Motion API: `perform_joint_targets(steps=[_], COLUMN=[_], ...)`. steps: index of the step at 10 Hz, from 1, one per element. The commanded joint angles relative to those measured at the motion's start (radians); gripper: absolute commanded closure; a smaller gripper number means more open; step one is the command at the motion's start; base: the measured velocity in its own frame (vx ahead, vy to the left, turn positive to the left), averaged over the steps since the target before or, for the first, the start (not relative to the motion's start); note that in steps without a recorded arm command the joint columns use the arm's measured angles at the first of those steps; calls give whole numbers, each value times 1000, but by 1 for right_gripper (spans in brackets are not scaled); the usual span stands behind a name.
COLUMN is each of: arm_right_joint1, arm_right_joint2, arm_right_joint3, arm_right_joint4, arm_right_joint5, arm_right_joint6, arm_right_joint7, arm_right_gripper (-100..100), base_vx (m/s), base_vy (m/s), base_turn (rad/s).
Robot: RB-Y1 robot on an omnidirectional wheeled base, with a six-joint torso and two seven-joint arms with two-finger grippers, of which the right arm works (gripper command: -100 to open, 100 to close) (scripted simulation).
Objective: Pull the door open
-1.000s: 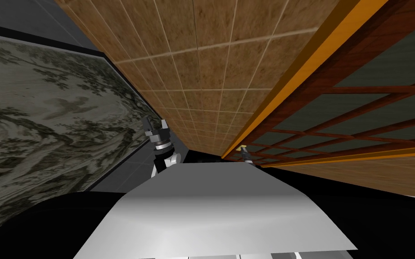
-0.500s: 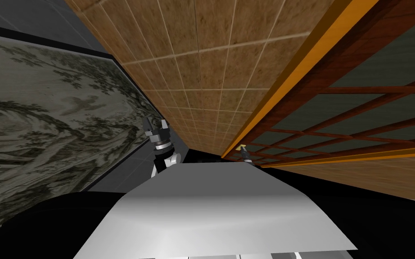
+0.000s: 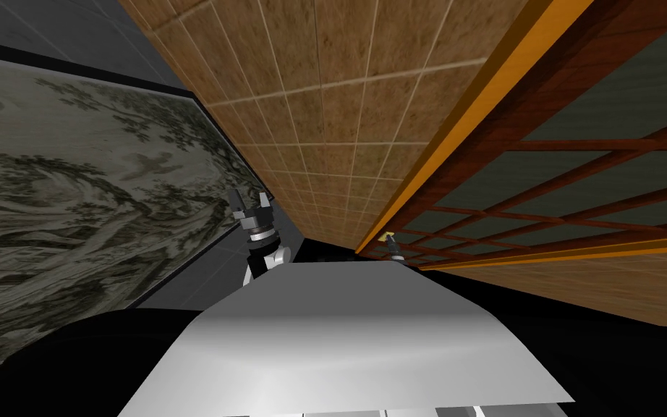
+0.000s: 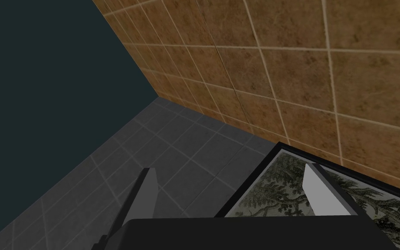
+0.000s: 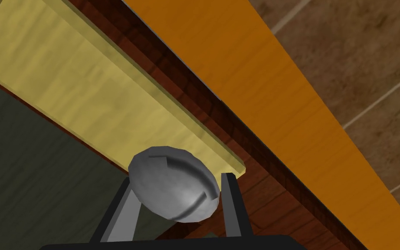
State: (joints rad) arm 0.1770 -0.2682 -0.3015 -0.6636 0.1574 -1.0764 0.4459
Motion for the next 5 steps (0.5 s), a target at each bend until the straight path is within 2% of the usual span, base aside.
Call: perform_joint_targets(steps=[1,4,5], arm_right_joint1=[-3,-12,-12], arm_right_joint2=[-1,-3,-3], arm_right_joint3=[8,25,25], arm_right_joint4=[2,5,5], arm_right_joint5=[-17,-45,-45], arm_right_joint6=[5,12,12], arm_right_joint7=[-50,-126,-134], arm_right_gripper=[100,100,100], base_vx=[-37,-51,-40], base_vy=[-10,-22,-21], base_turn=[34,46,29])
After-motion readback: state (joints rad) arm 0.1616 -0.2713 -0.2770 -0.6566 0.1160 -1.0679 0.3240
